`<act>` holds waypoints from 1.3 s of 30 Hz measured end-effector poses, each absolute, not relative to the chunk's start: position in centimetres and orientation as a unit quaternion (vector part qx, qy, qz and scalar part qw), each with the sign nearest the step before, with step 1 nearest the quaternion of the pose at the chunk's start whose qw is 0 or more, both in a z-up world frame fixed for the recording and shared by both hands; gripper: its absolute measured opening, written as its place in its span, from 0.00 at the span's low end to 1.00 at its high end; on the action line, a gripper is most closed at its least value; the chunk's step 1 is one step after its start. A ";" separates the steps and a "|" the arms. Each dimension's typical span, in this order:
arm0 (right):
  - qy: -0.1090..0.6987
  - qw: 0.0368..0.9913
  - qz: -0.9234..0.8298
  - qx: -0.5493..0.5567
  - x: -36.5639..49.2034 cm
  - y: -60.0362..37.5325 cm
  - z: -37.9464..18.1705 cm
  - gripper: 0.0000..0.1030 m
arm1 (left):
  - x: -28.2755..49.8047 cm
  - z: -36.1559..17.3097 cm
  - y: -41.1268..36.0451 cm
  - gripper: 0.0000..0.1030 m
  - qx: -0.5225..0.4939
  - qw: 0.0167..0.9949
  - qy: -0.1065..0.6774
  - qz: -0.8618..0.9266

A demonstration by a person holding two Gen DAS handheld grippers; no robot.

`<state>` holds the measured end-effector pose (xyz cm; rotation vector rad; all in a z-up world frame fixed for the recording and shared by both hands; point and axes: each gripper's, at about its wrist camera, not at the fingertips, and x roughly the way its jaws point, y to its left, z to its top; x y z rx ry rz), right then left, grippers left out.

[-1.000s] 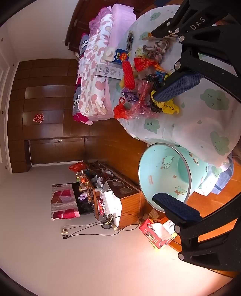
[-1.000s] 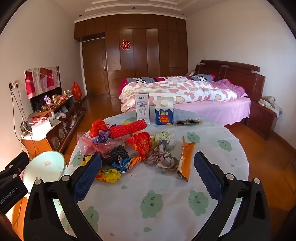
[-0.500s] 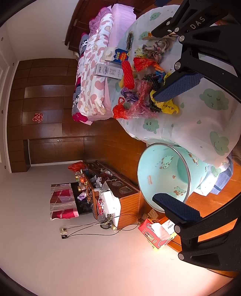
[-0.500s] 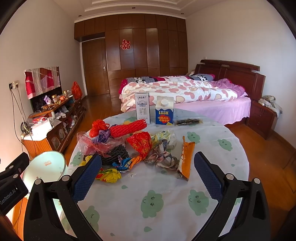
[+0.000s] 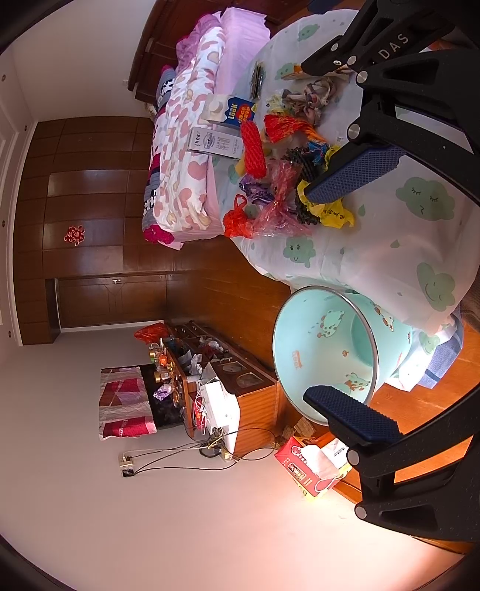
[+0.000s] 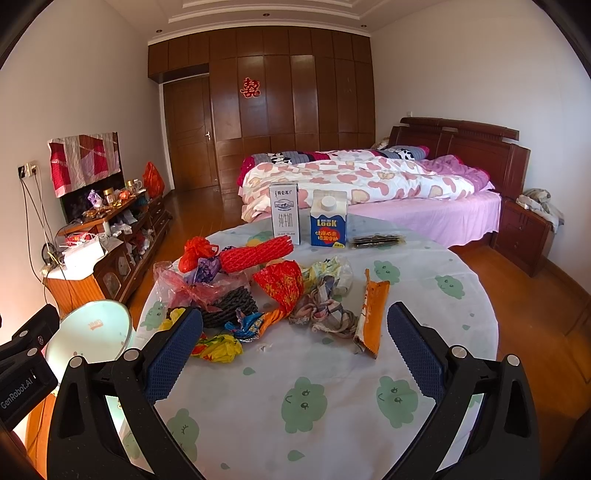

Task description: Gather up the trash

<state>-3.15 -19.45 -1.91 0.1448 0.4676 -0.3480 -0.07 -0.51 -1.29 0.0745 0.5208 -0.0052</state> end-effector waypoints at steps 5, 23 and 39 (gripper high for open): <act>0.231 0.955 -0.171 0.072 -3.1 -19.5 -1.9 0.95 | -0.1 -1.3 -0.5 0.94 0.037 0.965 0.258 -0.002; 0.231 0.955 -0.171 0.073 -3.2 -19.5 -1.9 0.95 | 0.0 -1.4 -0.6 0.94 0.037 0.965 0.259 -0.002; 0.232 0.955 -0.170 0.074 -3.2 -19.4 -2.0 0.95 | 0.0 -1.6 -0.5 0.94 0.038 0.965 0.261 -0.003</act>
